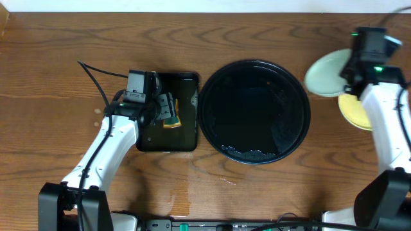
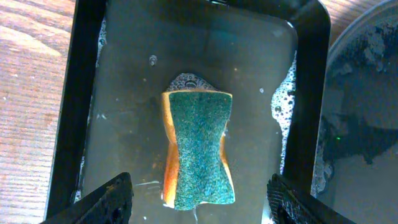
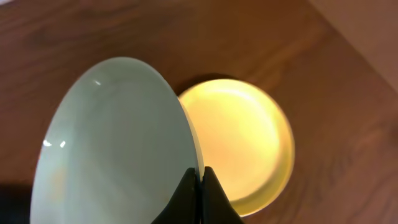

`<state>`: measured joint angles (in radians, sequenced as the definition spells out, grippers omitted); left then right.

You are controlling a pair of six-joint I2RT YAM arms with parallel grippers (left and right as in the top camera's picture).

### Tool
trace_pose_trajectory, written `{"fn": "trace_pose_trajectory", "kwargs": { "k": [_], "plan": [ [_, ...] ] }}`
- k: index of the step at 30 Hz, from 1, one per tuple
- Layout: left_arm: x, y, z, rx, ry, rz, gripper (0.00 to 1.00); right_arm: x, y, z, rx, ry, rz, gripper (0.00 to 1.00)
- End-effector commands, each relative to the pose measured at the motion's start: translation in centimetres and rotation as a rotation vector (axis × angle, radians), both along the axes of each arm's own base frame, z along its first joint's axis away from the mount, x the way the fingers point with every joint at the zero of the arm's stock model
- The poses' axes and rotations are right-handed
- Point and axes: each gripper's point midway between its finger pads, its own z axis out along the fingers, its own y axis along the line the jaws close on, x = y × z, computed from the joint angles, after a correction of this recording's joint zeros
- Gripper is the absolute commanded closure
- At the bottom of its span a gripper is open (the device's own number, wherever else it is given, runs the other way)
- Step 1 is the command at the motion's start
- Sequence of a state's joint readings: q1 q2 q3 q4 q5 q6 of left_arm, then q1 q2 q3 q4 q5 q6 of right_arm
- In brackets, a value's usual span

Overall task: Clean dirty plates on tray and stack at the side
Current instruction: 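Lift the white plate with the right gripper and carry it right, then lower the white plate onto the yellow plate stack and release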

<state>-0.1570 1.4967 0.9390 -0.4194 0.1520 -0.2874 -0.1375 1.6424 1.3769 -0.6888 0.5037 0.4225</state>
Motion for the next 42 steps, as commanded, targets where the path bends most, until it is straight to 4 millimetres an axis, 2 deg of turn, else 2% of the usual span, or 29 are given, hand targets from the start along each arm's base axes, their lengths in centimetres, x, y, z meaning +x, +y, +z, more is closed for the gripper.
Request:
{"fn": "trace_pose_trajectory", "kwargs": {
  "k": [1, 5, 9, 14, 18, 21, 24, 26, 29, 36, 42],
  "plan": [
    [0.0, 0.2, -0.1, -0.002, 0.004, 0.002, 0.30, -1.4, -3.2, 0.7, 0.034, -0.061, -0.136, 0.99],
    [0.0, 0.2, -0.1, -0.002, 0.004, 0.002, 0.30, -3.1, -6.6, 0.5, 0.058, -0.068, -0.218, 0.99],
    [0.0, 0.2, -0.1, -0.002, 0.004, 0.002, 0.30, -4.5, -9.2, -0.1, 0.116, -0.084, -0.271, 0.99],
    [0.0, 0.2, 0.0, -0.002, 0.003, 0.002, 0.30, -5.1, -10.2, -0.9, 0.201, -0.106, -0.277, 0.99],
    [0.0, 0.2, 0.0, -0.002, 0.003, 0.002, 0.30, -3.6, -8.7, -0.9, 0.264, -0.121, -0.152, 0.96],
    [0.0, 0.2, -0.1, -0.002, 0.004, 0.002, 0.30, -2.0, -6.6, -0.9, 0.324, -0.138, -0.022, 0.87],
    [0.0, 0.2, -0.1, -0.002, 0.004, 0.002, 0.30, -1.3, -5.1, -1.1, 0.338, -0.126, 0.053, 0.74],
    [0.0, 0.2, -0.1, -0.002, 0.004, 0.002, 0.30, -1.2, -4.6, -1.6, 0.339, -0.112, 0.060, 0.73],
    [0.0, 0.2, -0.1, -0.002, 0.004, 0.002, 0.30, -1.4, -4.3, -3.3, 0.352, -0.087, 0.058, 0.73],
    [0.0, 0.2, 0.0, -0.002, 0.003, 0.002, 0.30, -1.1, -3.0, -9.3, 0.453, -0.025, 0.085, 0.71],
    [0.0, 0.2, -0.1, -0.002, 0.004, 0.002, 0.30, -0.7, -2.1, -13.1, 0.533, 0.023, 0.100, 0.73]
  ]
}}
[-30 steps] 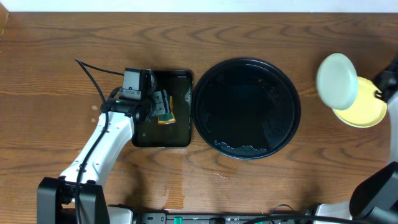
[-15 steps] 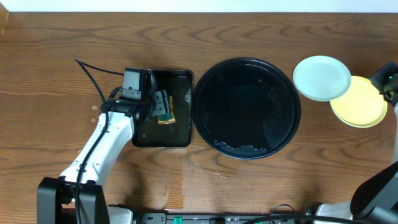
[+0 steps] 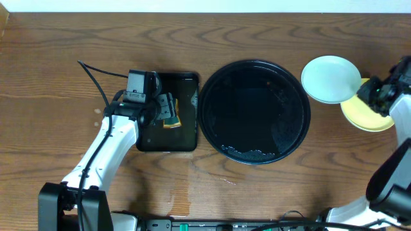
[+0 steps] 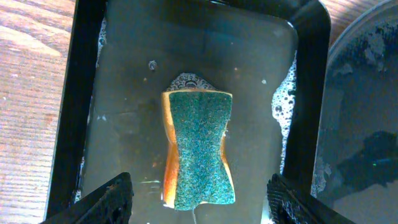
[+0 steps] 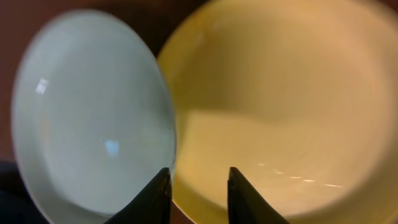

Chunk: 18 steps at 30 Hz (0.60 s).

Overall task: Clean dirty plates on tray and stack at the side
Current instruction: 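Lower the white plate onto the yellow plate stack and release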

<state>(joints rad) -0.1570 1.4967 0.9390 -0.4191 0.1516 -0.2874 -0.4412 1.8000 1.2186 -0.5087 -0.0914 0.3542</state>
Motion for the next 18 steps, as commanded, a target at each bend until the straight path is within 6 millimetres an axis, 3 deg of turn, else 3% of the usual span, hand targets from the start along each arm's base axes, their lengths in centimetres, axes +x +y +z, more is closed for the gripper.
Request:
{"fn": "trace_pose_trajectory", "kwargs": {
  "k": [1, 5, 18],
  "plan": [
    [0.0, 0.2, -0.1, -0.002, 0.004, 0.002, 0.30, 0.1, 0.9, -1.8, 0.046, 0.023, 0.032, 0.75],
    [0.0, 0.2, -0.1, -0.002, 0.004, 0.002, 0.30, 0.0, 1.0, -2.9, 0.057, 0.046, 0.032, 0.78],
    [0.0, 0.2, -0.1, -0.002, 0.004, 0.002, 0.30, 1.2, 1.8, -2.1, 0.103, -0.019, 0.067, 0.75]
  ]
}}
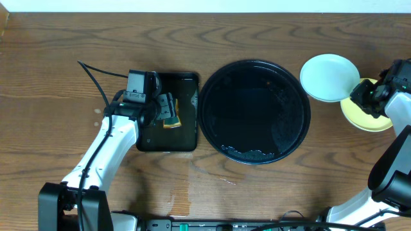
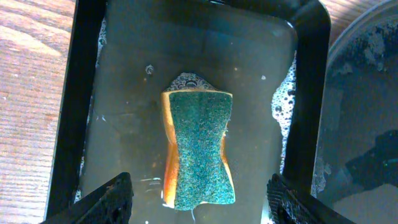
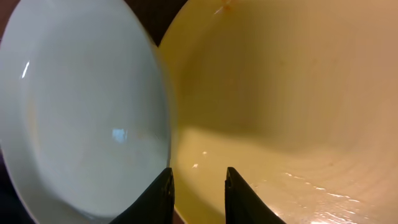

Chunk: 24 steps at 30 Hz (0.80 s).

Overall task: Clean dirty plates on tray and stack at the side
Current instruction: 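Lower the white plate onto the yellow plate stack and release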

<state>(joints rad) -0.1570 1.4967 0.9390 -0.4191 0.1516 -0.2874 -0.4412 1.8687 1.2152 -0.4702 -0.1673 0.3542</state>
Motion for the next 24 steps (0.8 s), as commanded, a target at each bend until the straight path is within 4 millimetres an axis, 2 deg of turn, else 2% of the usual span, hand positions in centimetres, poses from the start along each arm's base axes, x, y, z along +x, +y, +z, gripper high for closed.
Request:
{"fn": "trace_pose_trajectory", "kwargs": {
  "k": [1, 7, 12, 24],
  "plan": [
    [0.0, 0.2, -0.1, -0.002, 0.004, 0.002, 0.30, 0.4, 0.8, 0.5, 0.030, -0.028, 0.034, 0.75],
    [0.0, 0.2, -0.1, -0.002, 0.004, 0.002, 0.30, 0.9, 0.6, 2.5, 0.005, -0.081, 0.036, 0.72],
    [0.0, 0.2, -0.1, -0.002, 0.004, 0.002, 0.30, 1.4, 0.6, 3.5, -0.009, -0.114, 0.040, 0.60],
    [0.0, 0.2, -0.1, -0.002, 0.004, 0.002, 0.30, 1.5, 1.8, -0.2, 0.023, -0.039, 0.063, 0.62]
  ]
}}
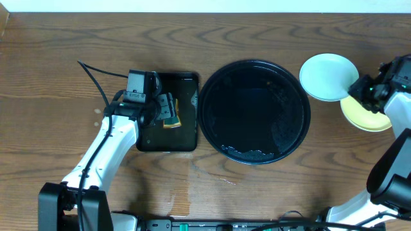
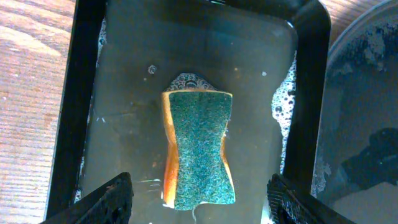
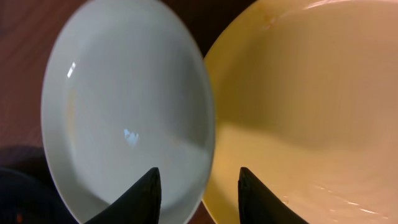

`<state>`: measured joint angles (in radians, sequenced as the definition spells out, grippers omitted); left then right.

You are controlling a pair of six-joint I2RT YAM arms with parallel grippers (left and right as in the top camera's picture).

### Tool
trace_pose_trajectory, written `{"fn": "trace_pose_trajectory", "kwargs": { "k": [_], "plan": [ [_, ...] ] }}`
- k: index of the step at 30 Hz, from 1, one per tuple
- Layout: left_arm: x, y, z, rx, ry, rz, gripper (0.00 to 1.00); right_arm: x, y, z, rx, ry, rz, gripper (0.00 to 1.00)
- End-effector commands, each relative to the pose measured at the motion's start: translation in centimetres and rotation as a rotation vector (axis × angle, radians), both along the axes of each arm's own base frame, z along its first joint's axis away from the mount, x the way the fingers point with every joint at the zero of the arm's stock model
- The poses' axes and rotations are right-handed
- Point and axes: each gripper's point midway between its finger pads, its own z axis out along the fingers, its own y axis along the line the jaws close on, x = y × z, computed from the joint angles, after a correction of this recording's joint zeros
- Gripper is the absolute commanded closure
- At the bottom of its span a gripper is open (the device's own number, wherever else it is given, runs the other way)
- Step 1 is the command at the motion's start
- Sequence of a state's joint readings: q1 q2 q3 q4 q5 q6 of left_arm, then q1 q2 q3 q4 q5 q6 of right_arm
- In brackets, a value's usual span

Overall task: Clean dirty plates on tray and stack at the side
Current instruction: 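Lower the white plate onto the yellow plate stack and release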

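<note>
A pale green plate (image 1: 329, 77) lies at the far right of the table, its rim (image 3: 208, 124) overlapping the edge of a yellow plate (image 3: 311, 106) beside it. My right gripper (image 3: 202, 196) is open, one finger over the green plate (image 3: 124, 106) and the other over the yellow one (image 1: 367, 114); it holds nothing. The round black tray (image 1: 254, 112) holds only water and foam. My left gripper (image 2: 199, 205) hangs open over a green and orange sponge (image 2: 198, 149) lying in the rectangular black tray (image 1: 168, 112).
Soapy water stands in the rectangular tray (image 2: 292, 81), with foam along its right wall. A black cable (image 1: 96, 80) runs across the wood left of the left arm. The right arm (image 1: 392, 83) reaches in from the right edge.
My right gripper's fingers stand wider apart and the view has drawn back a little from the two plates. The green plate lies where it was. The left arm has not moved.
My right gripper was shut on the green plate's rim, holding it tilted above the yellow plate. Later the gripper was open and the plate lay flat beside the yellow one, overlapping it. It stayed there while the fingers opened wider. The left gripper stayed open over the sponge.
</note>
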<state>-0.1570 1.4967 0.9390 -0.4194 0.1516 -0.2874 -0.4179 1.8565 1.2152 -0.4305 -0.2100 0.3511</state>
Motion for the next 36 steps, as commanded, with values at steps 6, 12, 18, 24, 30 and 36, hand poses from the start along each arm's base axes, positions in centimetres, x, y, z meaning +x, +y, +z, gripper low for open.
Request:
{"fn": "trace_pose_trajectory", "kwargs": {
  "k": [6, 12, 18, 24, 30, 36],
  "plan": [
    [0.0, 0.2, -0.1, -0.002, 0.004, 0.002, 0.30, -0.1, 0.6, -2.6, 0.022, 0.049, 0.018, 0.67],
    [0.0, 0.2, 0.0, -0.002, 0.003, 0.002, 0.30, -0.1, 0.6, -2.6, 0.022, 0.050, 0.018, 0.93],
    [0.0, 0.2, -0.1, -0.002, 0.004, 0.002, 0.29, -0.4, 0.1, -2.6, 0.024, 0.053, 0.007, 0.99],
    [0.0, 0.2, -0.1, -0.002, 0.004, 0.002, 0.30, -1.5, -1.7, -1.1, 0.021, 0.044, -0.043, 0.99],
    [0.0, 0.2, 0.0, -0.002, 0.003, 0.002, 0.30, -3.4, -5.7, 1.6, -0.001, 0.000, -0.145, 0.99],
    [0.0, 0.2, -0.1, -0.002, 0.004, 0.002, 0.30, -6.6, -8.9, 1.1, 0.000, 0.056, -0.265, 0.99]
  ]
}}
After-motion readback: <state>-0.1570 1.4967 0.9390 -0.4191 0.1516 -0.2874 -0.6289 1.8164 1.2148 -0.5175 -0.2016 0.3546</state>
